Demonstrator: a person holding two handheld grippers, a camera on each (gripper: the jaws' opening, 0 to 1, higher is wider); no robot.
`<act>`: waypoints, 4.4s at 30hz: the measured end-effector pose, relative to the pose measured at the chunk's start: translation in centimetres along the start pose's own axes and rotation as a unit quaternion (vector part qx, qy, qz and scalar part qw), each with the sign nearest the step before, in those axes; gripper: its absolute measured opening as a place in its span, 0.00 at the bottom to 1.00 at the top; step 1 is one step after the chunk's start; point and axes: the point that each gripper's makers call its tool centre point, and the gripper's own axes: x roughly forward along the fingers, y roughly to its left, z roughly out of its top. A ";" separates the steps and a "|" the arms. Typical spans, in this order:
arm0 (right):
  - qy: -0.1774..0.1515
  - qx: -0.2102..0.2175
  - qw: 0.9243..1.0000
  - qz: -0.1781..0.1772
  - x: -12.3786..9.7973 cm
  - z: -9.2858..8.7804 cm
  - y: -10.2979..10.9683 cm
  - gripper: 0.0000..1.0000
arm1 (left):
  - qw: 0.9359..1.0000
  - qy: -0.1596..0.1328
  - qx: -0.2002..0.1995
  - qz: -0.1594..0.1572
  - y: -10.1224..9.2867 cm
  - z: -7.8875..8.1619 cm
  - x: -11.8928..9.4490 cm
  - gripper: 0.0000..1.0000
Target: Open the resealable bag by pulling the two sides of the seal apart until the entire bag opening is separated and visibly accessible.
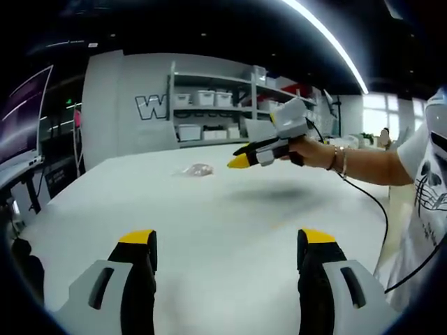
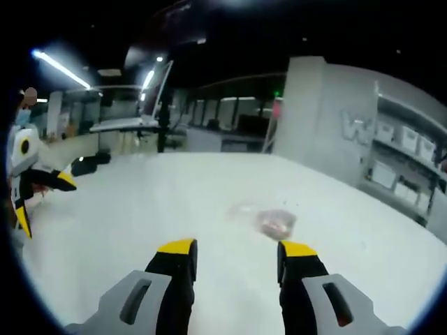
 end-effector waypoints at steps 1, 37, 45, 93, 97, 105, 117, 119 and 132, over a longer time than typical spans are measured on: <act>0.004 -0.004 1.000 0.001 0.3 -0.1 -0.1 0.44 | 1.000 -0.001 0.000 0.000 0.0 0.0 0.0 0.82; 0.017 -0.118 0.993 0.004 5.5 0.4 -0.7 0.33 | 1.000 -0.011 -0.005 0.007 0.8 0.1 0.0 0.82; 0.026 -0.151 0.988 0.005 6.3 0.0 -0.8 0.32 | 1.000 -0.008 -0.008 0.011 1.3 -0.1 0.1 0.82; 0.056 -0.335 0.940 0.000 11.7 -1.3 -1.7 0.24 | 1.000 -0.005 -0.017 0.022 3.0 -0.7 -0.1 0.82; 0.055 -0.341 0.938 -0.003 11.9 -1.2 -1.7 0.24 | 1.000 -0.005 -0.019 0.023 3.2 -0.8 -0.1 0.82; 0.057 -0.369 0.928 -0.009 12.5 -1.0 -1.7 0.21 | 1.000 -0.005 -0.021 0.022 3.4 -0.8 0.0 0.82; 0.057 -0.356 0.933 -0.005 13.3 -1.0 -1.2 0.09 | 0.999 -0.008 -0.025 0.024 3.8 -0.7 -0.1 0.82; 0.061 -0.347 0.936 -0.002 13.4 -1.2 -1.1 0.04 | 0.999 -0.009 -0.025 0.024 3.8 -0.7 -0.2 0.82; 0.044 -0.236 0.970 -0.025 12.4 -0.5 -2.1 0.00 | 0.999 -0.011 -0.024 0.027 4.0 -0.5 -0.9 0.82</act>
